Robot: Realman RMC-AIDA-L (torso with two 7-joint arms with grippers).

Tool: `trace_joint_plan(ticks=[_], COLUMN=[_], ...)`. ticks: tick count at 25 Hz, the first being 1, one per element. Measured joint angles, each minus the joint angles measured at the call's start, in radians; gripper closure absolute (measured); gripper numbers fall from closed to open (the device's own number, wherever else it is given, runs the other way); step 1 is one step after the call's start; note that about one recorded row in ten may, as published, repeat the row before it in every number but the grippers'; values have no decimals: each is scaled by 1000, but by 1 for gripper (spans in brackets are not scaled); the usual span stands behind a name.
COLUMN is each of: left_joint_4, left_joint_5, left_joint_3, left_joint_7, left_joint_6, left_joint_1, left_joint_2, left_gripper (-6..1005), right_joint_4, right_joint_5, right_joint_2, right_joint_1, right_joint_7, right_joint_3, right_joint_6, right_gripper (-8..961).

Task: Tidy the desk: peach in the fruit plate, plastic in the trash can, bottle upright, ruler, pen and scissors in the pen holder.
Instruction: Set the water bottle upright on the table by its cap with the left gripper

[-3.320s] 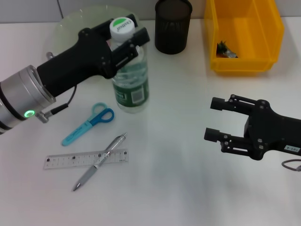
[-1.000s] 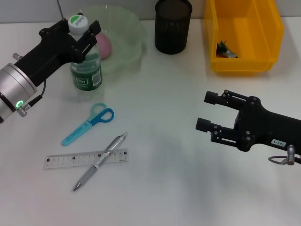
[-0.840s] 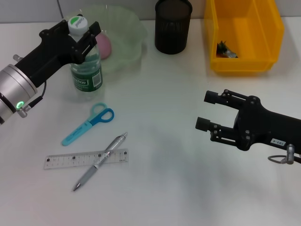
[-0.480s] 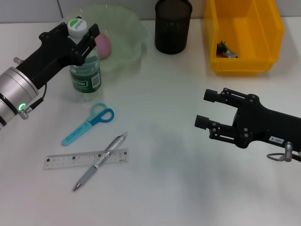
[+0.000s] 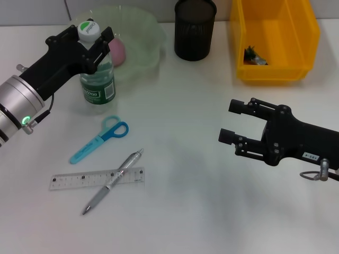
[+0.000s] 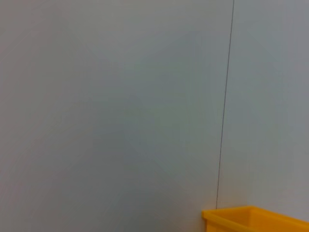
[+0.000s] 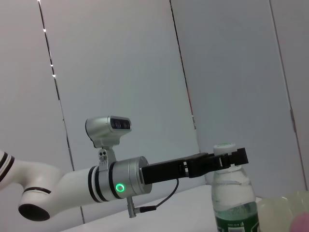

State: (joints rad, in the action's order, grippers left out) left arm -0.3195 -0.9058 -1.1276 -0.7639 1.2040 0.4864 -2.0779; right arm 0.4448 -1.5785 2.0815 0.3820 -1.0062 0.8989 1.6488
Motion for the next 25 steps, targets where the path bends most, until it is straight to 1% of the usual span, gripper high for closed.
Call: trace_joint_plan(ticks=[11, 25], left_joint_4=[-2, -3], left_joint_5=[1, 1], left_joint_3=[-3, -3], left_joint_7=[0, 0], left_joint_6=[0, 3], left_joint_1=[0, 0], left_joint_2=[2, 3], left_gripper=[564, 542], right_joint_4=[0, 0], right_joint_5=[0, 0], right_joint_2=[0, 0], right_joint_1=[2, 1], right_joint_7=[0, 0], right_joint_3=[0, 0], right_joint_6=[-1, -1], right_gripper=[226, 226])
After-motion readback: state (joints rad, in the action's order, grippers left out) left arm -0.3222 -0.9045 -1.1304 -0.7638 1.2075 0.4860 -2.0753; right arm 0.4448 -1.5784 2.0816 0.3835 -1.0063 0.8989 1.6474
